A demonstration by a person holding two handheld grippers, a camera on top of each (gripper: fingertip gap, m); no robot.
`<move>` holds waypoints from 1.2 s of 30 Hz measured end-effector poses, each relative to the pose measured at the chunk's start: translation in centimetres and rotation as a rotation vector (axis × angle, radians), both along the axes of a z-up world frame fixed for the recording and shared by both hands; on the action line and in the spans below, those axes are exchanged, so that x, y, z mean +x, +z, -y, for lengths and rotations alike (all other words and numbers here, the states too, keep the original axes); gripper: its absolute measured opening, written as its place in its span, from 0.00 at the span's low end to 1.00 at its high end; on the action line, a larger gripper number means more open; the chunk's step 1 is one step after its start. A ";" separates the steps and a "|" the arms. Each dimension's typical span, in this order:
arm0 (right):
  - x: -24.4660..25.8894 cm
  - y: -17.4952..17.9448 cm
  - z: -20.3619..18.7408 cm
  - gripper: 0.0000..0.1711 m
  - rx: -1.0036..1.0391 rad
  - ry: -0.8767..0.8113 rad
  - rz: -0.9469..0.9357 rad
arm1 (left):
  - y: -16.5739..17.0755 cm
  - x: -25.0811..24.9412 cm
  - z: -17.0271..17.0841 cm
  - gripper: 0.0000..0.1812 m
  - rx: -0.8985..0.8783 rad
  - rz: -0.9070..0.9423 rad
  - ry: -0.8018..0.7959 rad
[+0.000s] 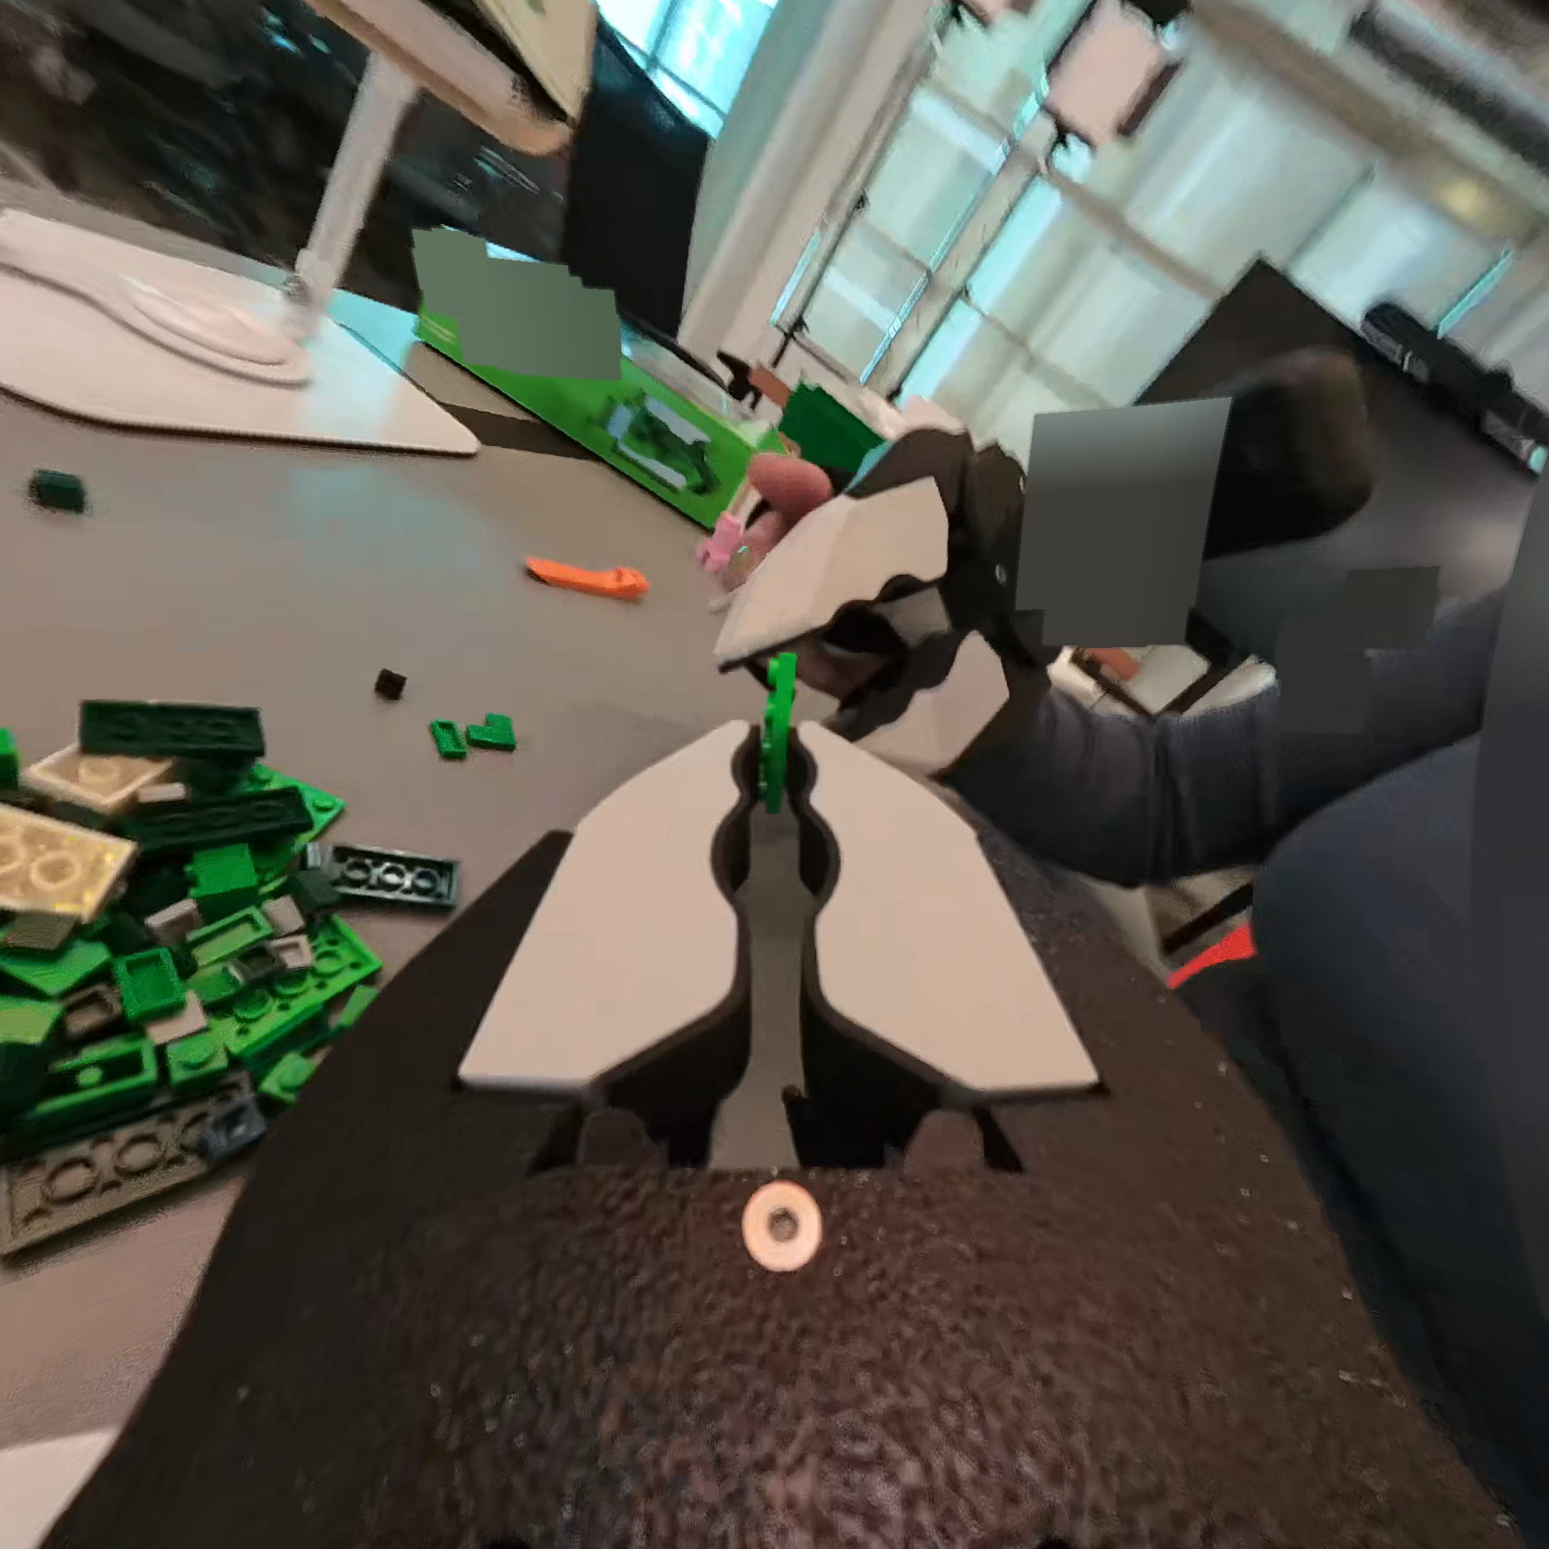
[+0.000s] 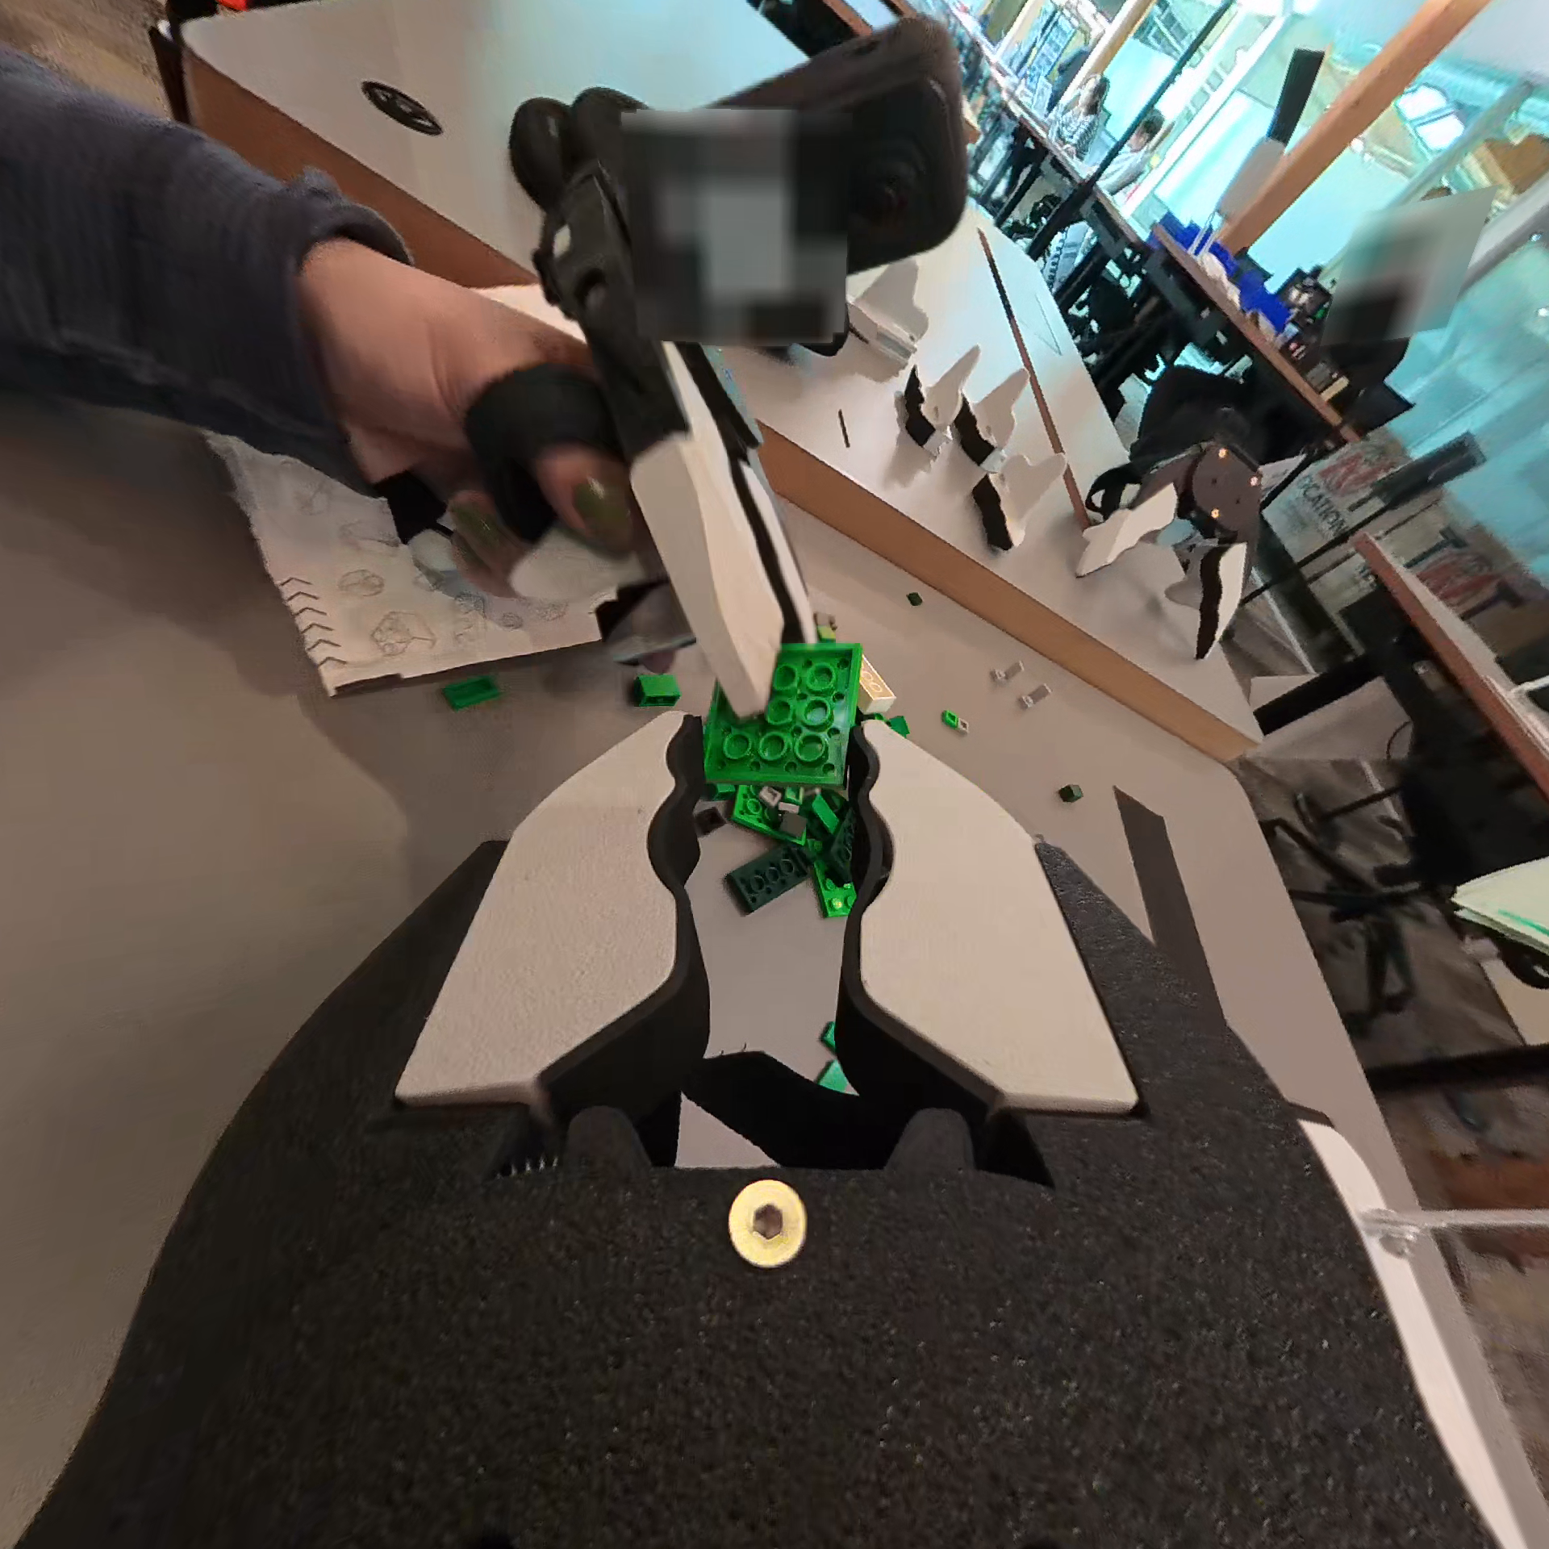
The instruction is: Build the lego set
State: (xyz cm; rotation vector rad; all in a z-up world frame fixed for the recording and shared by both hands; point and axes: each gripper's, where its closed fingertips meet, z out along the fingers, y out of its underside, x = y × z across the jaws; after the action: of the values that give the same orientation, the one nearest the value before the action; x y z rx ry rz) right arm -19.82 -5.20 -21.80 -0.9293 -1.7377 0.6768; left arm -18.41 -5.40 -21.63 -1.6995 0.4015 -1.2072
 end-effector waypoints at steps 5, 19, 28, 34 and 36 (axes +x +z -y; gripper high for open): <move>2.3 1.1 1.2 0.23 -0.100 0.055 -0.022 | 0.8 1.4 1.0 0.02 0.452 -0.386 0.048; 7.9 -0.5 0.8 0.03 -0.122 -0.021 0.245 | 1.2 2.7 0.5 0.30 0.694 -0.585 0.209; 13.8 -8.2 -2.6 0.03 0.436 -0.397 0.575 | 2.3 -2.4 -1.6 0.28 0.576 -0.528 0.487; 13.7 -7.2 -3.0 0.03 0.436 -0.491 0.461 | 2.0 -2.7 -1.8 0.28 0.526 -0.493 0.489; 13.7 -6.9 -2.8 0.03 0.467 -0.482 0.453 | 1.9 -2.7 -1.9 0.27 0.517 -0.497 0.485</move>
State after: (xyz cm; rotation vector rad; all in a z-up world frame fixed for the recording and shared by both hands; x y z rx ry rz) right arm -6.14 -2.35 -28.65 -1.1575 -1.8386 -0.2690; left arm -21.07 -3.54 -19.74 -1.4973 0.5079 -0.2822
